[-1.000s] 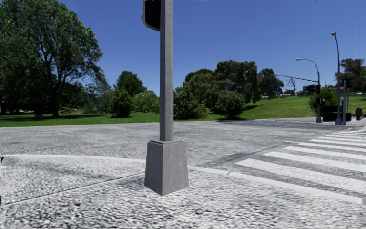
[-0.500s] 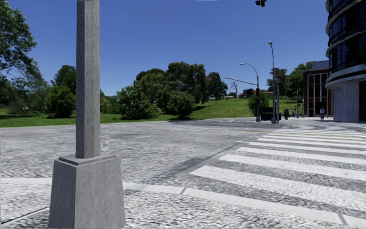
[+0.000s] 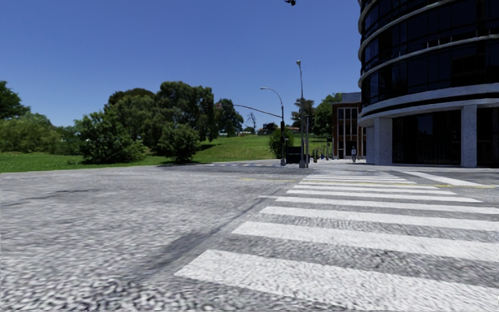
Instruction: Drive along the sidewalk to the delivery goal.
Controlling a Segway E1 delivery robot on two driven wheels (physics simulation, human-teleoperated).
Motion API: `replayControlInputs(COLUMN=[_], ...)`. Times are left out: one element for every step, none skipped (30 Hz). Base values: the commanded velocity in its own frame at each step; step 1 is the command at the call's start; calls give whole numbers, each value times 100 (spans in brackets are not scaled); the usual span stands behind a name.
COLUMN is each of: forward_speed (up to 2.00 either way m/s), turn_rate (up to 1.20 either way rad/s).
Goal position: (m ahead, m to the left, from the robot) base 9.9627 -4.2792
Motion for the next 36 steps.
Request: replayControlInputs(forward_speed=[153, 153, 153, 153, 153, 153, 153, 153, 155, 156, 162, 162, 167, 171, 172, 172, 173, 173, 173, 173, 173, 173, 173, 173, 173, 173, 173, 174, 174, 175, 176, 178, 178, 182, 187, 191], turn_rate=[-63, -63, -63, -63, -63, -63, -63, -63, -63, -58, -41, -41, -32, -29, -29, -29, -29, -30, -30, -36, -44, -47, -47, -48, -48, -48, -47, -28, -28, -2, 0, 0, 0, 0, 0, 0])
